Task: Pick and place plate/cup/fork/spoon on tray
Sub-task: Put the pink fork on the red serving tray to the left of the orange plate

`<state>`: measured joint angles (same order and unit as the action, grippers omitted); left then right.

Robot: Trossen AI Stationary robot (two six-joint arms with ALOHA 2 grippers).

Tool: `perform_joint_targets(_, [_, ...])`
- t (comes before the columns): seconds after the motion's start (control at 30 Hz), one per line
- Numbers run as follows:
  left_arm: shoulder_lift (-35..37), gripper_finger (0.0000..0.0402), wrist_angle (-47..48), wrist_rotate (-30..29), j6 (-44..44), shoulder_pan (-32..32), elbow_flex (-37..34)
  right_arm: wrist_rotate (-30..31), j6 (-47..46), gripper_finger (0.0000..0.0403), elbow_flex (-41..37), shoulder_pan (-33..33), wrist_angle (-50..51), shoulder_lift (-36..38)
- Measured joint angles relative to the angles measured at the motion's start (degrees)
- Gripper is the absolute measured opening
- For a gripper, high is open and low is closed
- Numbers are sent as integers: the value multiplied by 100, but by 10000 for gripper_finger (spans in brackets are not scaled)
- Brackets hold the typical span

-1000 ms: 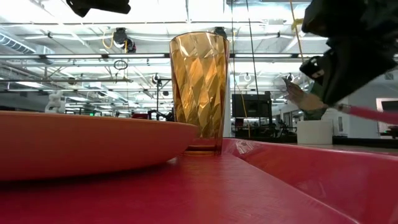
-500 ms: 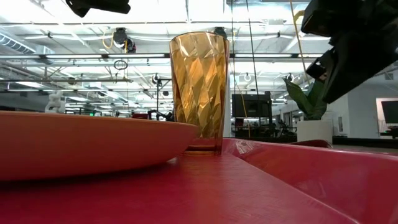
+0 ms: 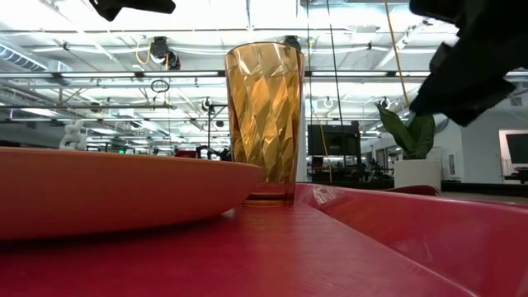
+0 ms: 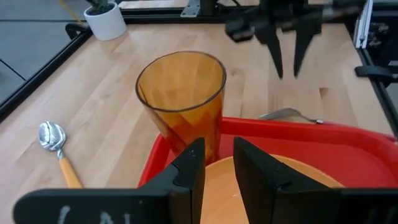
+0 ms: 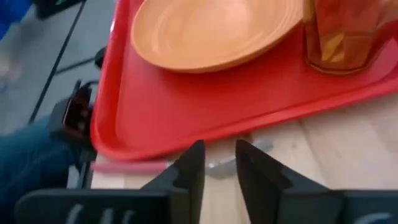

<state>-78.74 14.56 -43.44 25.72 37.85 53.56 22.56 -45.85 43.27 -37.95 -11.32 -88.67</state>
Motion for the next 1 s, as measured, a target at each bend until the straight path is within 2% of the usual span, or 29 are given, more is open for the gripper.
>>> perform_joint_targets(0.1, [0, 88, -105, 4, -21, 0, 0, 140, -386, 105, 420, -9, 167, -460])
perform_joint_targets(0.33, [0, 88, -141, 35, -72, 0, 0, 451, -652, 110, 1623, -23, 2126, -1262])
perform_joint_targets(0.43, [0, 88, -139, 51, -144, 0, 0, 531, -577, 110, 1908, -20, 2450, -1455])
perform_joint_targets(0.83, [0, 88, -98, 140, -225, 0, 0, 498, -572, 108, 1995, -21, 2573, -1795])
perform_joint_targets(1.0, [0, 88, -108, 140, -256, 0, 0, 446, -725, 79, 2008, -1, 2791, -1863])
